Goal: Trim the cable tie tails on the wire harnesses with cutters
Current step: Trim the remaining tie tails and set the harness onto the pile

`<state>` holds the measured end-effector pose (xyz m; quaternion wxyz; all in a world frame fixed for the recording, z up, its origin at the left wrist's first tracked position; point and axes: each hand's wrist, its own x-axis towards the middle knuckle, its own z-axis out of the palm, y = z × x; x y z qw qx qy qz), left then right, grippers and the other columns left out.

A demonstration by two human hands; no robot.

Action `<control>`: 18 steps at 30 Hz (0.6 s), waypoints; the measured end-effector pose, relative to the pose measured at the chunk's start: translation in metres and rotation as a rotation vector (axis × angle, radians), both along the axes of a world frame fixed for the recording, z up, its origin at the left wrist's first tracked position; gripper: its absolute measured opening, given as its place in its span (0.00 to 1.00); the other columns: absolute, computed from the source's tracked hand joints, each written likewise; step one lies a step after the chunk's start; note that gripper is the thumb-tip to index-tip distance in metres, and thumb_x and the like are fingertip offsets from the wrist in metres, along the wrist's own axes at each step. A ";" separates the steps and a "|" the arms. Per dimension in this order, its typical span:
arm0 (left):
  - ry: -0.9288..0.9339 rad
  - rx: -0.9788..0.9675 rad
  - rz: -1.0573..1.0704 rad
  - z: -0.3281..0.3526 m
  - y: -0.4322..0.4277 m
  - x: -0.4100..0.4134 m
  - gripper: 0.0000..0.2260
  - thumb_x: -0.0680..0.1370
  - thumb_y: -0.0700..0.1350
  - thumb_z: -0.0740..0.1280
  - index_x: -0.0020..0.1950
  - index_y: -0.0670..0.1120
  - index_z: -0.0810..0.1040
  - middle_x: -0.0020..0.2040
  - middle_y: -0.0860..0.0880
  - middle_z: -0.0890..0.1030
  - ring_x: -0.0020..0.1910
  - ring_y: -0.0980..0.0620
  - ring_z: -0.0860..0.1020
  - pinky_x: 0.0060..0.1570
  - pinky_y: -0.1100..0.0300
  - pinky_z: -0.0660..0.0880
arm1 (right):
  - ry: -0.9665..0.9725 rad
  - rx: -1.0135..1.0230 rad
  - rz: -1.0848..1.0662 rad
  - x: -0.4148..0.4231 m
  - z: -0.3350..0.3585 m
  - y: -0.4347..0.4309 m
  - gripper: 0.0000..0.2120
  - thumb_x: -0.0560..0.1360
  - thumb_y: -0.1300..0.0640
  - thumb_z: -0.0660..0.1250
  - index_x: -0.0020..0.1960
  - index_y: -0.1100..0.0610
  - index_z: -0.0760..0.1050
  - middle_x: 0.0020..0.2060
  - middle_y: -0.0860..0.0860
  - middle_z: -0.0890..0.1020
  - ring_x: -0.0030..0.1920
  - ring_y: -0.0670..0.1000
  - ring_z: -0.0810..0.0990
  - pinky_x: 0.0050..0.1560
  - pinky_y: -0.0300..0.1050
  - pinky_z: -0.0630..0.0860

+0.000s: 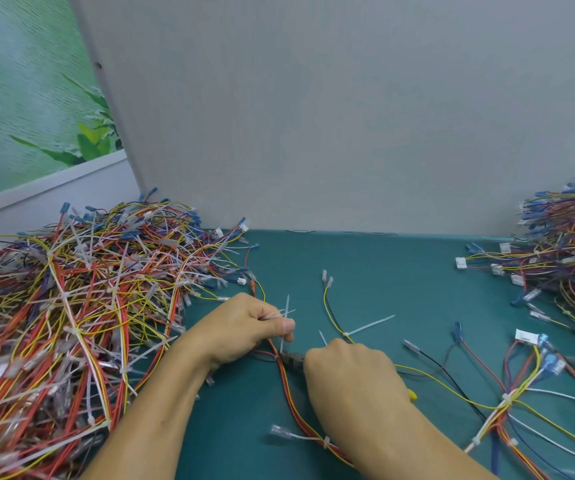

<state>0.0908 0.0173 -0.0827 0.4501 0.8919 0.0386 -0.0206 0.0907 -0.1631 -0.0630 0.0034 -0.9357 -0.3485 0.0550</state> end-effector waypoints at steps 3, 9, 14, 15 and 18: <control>0.004 -0.013 0.004 0.000 0.000 0.000 0.12 0.76 0.53 0.69 0.37 0.49 0.84 0.24 0.53 0.61 0.26 0.55 0.58 0.27 0.61 0.56 | -0.014 -0.004 0.008 -0.002 -0.002 0.000 0.13 0.78 0.65 0.54 0.58 0.57 0.73 0.57 0.55 0.76 0.60 0.56 0.77 0.44 0.46 0.65; -0.004 -0.001 -0.002 0.000 -0.001 0.000 0.12 0.76 0.53 0.69 0.36 0.50 0.84 0.24 0.54 0.62 0.26 0.55 0.59 0.27 0.62 0.57 | -0.014 -0.039 0.027 -0.004 -0.002 -0.001 0.14 0.77 0.67 0.55 0.58 0.58 0.72 0.56 0.57 0.77 0.58 0.59 0.77 0.44 0.48 0.66; -0.016 -0.025 0.013 -0.003 0.000 0.002 0.12 0.77 0.51 0.68 0.35 0.50 0.83 0.23 0.54 0.61 0.25 0.55 0.58 0.26 0.62 0.55 | -0.027 -0.044 0.026 -0.004 0.000 0.001 0.14 0.76 0.67 0.56 0.58 0.57 0.74 0.55 0.56 0.77 0.58 0.60 0.78 0.43 0.48 0.66; -0.019 -0.038 0.032 -0.004 0.000 0.002 0.13 0.78 0.50 0.67 0.35 0.49 0.82 0.23 0.54 0.61 0.25 0.55 0.58 0.26 0.61 0.55 | -0.033 -0.036 0.023 -0.004 0.000 0.000 0.14 0.77 0.67 0.56 0.58 0.57 0.74 0.55 0.56 0.77 0.58 0.60 0.77 0.43 0.48 0.66; -0.051 -0.220 0.143 -0.005 -0.004 0.005 0.15 0.80 0.45 0.63 0.34 0.45 0.77 0.23 0.53 0.61 0.24 0.54 0.57 0.28 0.59 0.52 | -0.051 0.015 -0.003 -0.007 0.002 -0.009 0.11 0.77 0.65 0.57 0.56 0.53 0.71 0.56 0.56 0.75 0.57 0.59 0.77 0.42 0.48 0.62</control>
